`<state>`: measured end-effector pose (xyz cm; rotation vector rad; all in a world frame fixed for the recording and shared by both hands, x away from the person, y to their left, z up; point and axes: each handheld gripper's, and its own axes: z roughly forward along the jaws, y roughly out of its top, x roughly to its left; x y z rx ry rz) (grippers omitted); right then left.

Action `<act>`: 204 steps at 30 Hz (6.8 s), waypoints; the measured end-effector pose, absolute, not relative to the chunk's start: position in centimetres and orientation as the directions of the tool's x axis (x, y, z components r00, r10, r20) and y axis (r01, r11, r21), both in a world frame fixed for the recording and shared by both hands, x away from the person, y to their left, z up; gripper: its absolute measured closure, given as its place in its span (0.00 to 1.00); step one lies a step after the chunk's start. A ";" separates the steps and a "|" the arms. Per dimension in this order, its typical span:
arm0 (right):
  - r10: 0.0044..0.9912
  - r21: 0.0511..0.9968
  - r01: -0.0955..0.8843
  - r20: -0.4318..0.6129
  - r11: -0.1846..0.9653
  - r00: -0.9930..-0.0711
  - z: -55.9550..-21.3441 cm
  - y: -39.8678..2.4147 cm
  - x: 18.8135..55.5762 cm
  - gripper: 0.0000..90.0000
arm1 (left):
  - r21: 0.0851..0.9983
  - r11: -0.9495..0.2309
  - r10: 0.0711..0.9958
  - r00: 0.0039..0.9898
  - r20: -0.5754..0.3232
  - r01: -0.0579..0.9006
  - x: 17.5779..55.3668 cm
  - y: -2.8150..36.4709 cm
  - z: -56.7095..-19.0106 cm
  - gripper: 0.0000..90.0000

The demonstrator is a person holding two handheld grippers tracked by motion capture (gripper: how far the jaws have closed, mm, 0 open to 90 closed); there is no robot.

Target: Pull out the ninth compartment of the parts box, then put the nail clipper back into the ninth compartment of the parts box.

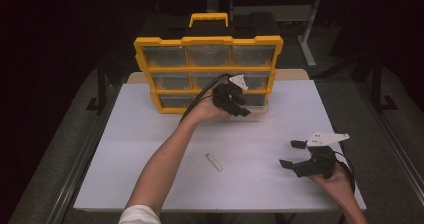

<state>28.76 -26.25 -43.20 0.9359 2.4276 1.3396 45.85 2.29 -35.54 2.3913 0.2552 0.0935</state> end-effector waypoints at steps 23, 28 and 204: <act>0.609 0.811 0.427 0.114 0.399 -0.785 -43.4 -25.9 28.8 0.16 | 0.677 -0.717 0.177 0.983 -0.056 0.167 46.7 2.4 -36.8 0.68; 0.609 0.810 0.431 0.118 0.398 -0.785 -43.4 -25.8 28.8 0.16 | 0.677 -0.719 0.175 0.984 -0.040 0.155 46.7 2.5 -36.8 0.71; 0.599 0.768 0.486 0.170 0.417 -0.782 -43.6 -23.4 29.1 0.15 | 0.850 -0.383 0.570 0.817 -0.090 0.361 27.7 25.9 -39.0 0.24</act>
